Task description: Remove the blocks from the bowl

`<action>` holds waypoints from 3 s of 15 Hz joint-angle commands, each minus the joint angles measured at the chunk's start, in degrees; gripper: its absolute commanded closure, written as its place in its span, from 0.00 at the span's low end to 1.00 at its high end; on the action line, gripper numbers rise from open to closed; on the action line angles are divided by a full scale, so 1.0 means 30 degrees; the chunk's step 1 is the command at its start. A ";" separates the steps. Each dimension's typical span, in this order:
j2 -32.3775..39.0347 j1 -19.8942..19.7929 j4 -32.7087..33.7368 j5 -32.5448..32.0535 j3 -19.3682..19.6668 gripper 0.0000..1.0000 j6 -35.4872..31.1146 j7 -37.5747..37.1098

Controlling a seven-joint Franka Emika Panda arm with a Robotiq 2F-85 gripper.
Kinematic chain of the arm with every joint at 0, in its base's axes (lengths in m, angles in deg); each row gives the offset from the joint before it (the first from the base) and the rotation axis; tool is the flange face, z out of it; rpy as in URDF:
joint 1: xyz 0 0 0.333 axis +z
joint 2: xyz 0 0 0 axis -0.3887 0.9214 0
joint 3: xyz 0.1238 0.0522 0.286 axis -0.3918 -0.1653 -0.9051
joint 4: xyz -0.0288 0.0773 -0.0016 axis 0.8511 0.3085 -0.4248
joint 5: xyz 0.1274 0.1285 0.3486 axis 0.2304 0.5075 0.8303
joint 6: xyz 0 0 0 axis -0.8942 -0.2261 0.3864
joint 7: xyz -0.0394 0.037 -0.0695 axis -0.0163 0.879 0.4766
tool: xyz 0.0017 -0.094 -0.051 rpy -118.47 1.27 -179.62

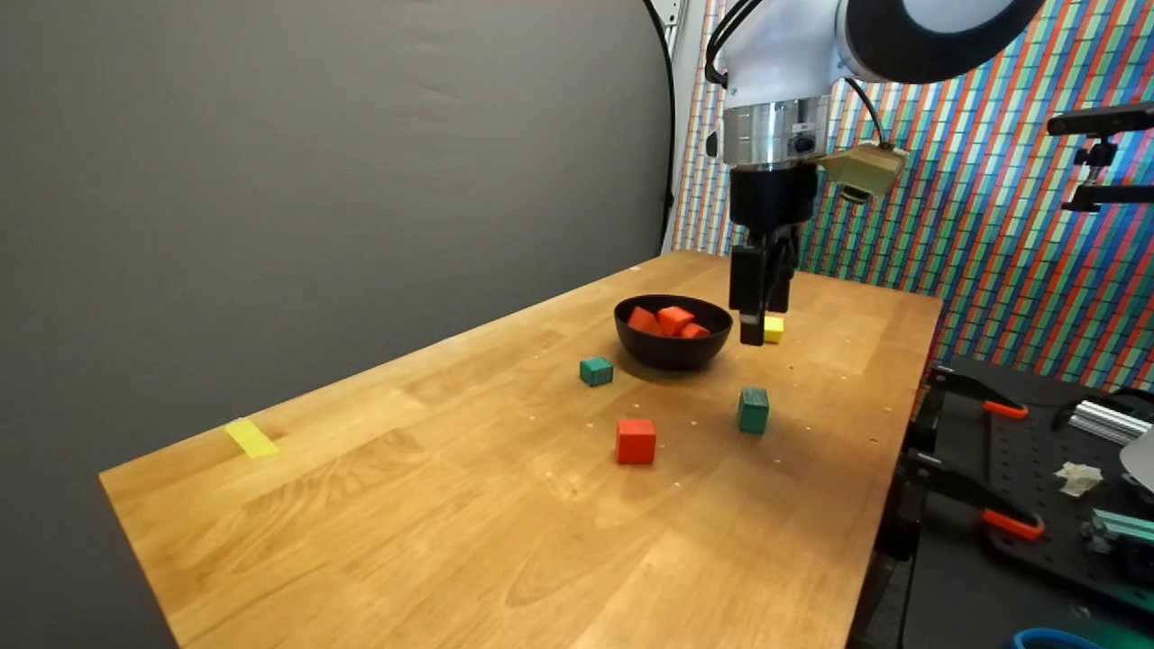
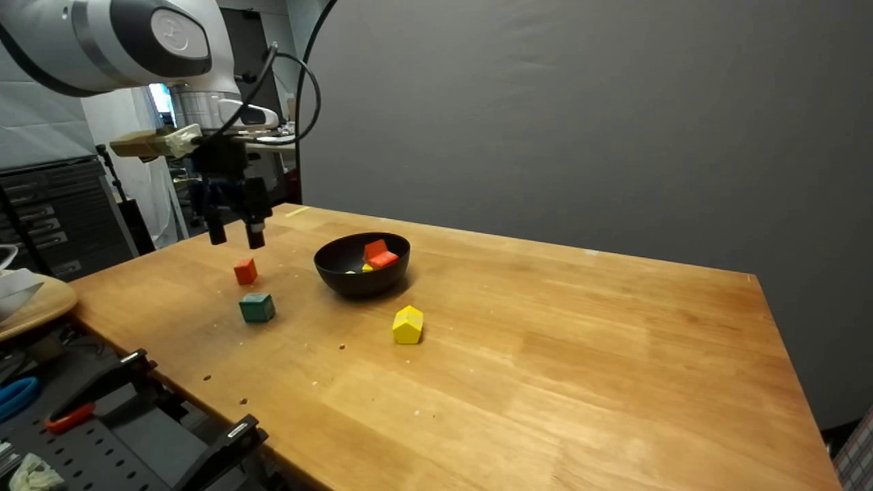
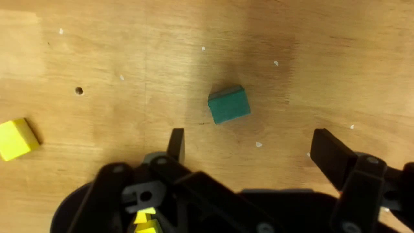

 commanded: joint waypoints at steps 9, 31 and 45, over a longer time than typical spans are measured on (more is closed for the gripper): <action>0.2472 -0.0669 0.1936 -0.8183 0.1039 0.00 -0.3924 -0.4123; 0.7658 -0.0920 0.5504 -0.4115 0.4957 0.00 -0.6594 -0.4166; 0.8517 -0.0427 0.6043 -0.3072 0.5297 0.74 -0.6320 -0.3587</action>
